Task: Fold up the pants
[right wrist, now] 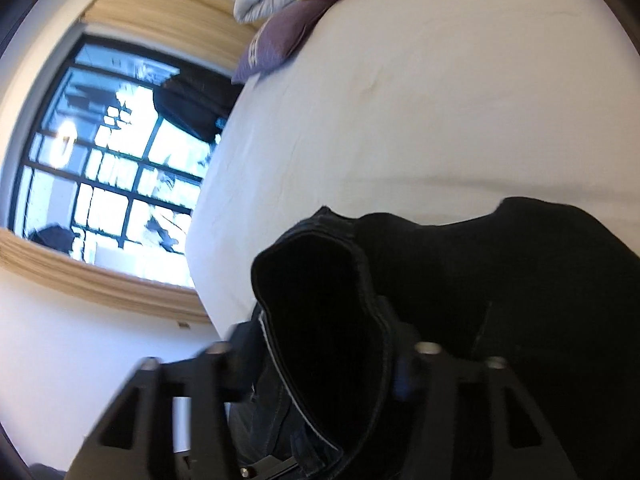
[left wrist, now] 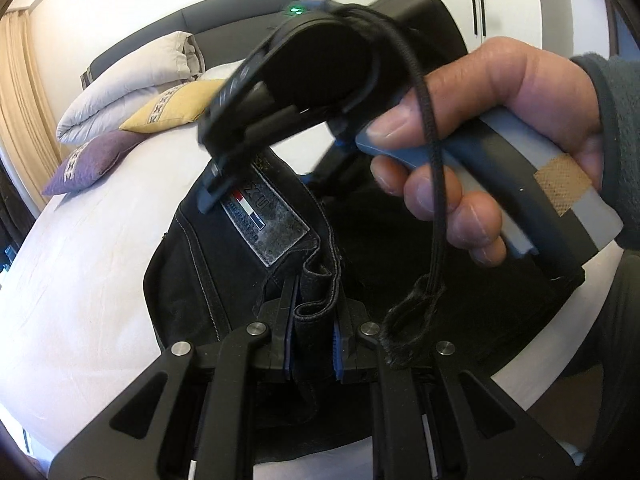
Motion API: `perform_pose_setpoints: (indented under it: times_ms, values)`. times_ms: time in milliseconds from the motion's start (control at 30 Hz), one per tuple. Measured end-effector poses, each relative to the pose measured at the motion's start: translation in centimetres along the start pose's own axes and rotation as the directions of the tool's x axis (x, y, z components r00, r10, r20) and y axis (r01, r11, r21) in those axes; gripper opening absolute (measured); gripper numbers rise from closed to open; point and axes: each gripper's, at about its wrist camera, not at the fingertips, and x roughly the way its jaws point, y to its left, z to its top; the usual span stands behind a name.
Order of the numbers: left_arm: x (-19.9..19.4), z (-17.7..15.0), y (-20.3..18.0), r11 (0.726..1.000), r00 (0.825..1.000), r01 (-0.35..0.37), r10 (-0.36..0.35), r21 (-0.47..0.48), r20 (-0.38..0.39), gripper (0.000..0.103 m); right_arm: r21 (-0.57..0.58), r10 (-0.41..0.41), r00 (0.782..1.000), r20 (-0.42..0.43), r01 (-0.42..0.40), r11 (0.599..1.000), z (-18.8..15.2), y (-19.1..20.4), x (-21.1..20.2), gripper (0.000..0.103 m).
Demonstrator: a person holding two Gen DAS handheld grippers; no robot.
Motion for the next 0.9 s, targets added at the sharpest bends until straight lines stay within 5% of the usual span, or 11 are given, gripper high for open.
perform_pose_setpoints:
  times_ms: [367, 900]
  values:
    - [0.4, 0.4, 0.8, 0.999, 0.998, 0.027, -0.029, -0.034, -0.053, 0.012, 0.014, -0.02, 1.0, 0.018, 0.02, 1.0, -1.0, -1.7, -1.0, 0.021]
    - [0.0, 2.0, 1.8, 0.993, 0.993, 0.114, -0.114, -0.001, -0.042, 0.012, 0.001, -0.012, 0.992, 0.129, 0.012, 1.0, -2.4, -2.8, -7.4, 0.018]
